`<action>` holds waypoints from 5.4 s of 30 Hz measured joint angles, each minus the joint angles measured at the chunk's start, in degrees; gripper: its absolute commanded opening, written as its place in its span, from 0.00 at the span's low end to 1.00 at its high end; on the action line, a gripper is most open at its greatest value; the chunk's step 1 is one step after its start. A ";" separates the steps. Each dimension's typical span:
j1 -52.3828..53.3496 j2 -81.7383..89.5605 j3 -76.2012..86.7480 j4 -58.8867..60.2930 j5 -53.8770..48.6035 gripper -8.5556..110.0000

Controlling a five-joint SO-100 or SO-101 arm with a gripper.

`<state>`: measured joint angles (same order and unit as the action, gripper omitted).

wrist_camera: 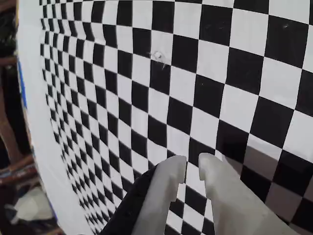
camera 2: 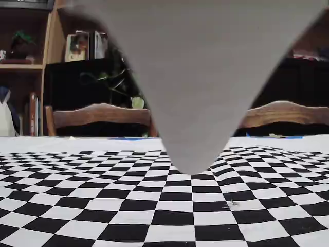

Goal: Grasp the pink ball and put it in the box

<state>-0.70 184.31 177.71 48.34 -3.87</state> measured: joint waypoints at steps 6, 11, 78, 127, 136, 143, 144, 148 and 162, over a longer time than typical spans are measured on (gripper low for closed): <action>0.00 0.00 0.00 0.00 0.00 0.07; 0.00 0.00 0.00 0.00 0.00 0.07; 0.00 0.00 0.00 0.00 0.00 0.08; 0.88 -0.18 0.18 -21.27 -9.32 0.30; 0.62 -1.41 0.18 -27.07 -39.29 0.31; 0.88 -2.99 0.18 -32.61 -64.25 0.33; 0.97 -3.16 0.18 -33.66 -66.88 0.33; 0.79 -3.34 0.18 -37.44 -75.32 0.33; 1.32 -3.25 0.18 -39.73 -86.75 0.33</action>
<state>0.62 181.05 177.89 8.61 -90.62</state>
